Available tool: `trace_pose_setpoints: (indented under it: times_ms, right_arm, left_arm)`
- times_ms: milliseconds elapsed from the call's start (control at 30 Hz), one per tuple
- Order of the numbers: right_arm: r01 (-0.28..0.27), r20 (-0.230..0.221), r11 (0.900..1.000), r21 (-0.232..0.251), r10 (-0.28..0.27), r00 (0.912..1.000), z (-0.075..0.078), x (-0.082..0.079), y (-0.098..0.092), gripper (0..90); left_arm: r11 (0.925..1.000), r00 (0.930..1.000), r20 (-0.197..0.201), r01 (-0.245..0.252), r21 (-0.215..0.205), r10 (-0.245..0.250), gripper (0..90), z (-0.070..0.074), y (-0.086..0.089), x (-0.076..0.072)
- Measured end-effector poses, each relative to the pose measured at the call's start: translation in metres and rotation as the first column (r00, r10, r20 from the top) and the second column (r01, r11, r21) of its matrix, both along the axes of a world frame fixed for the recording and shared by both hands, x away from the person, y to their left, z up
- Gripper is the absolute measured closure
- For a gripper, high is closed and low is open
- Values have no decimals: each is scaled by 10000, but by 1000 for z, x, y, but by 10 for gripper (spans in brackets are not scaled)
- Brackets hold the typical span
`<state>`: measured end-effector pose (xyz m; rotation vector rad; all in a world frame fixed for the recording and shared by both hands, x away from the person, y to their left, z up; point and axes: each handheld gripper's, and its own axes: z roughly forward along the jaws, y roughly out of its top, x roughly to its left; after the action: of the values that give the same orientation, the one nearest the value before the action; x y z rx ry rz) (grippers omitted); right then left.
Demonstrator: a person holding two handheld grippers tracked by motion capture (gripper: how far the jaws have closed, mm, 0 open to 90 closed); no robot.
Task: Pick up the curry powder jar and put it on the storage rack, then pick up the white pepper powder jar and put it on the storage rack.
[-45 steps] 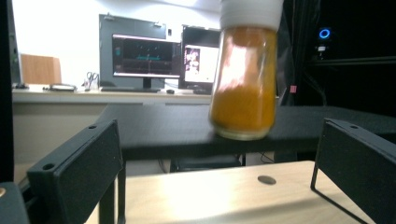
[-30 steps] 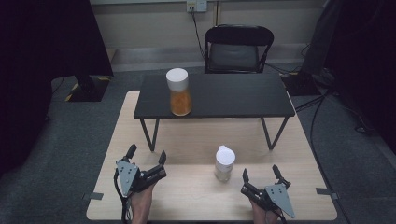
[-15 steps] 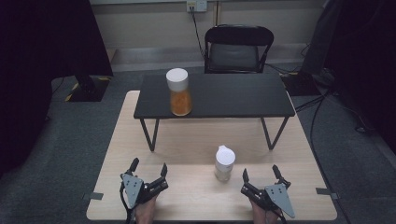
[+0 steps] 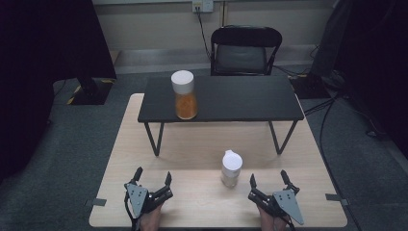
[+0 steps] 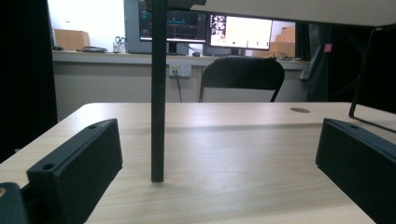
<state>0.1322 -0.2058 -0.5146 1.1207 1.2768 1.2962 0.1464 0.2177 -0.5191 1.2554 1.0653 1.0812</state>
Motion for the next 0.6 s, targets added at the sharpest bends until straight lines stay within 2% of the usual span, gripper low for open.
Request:
trace_pose_setpoints:
  times_ms: [33,133,600]
  right_arm:
    - [6,2,10000,-1,-6,10000,0,0,0,0]
    - [30,0,10000,0,-30,10000,0,0,0,0]
    - [41,4,10000,3,-41,10000,0,0,1,0]
  left_arm:
    - [9999,10000,-40,-53,100,54,0,1,-2,0]
    - [9999,9998,-60,-169,30,169,1,1,-4,-1]
    - [9998,9998,-60,-194,30,194,2,1,-4,-1]
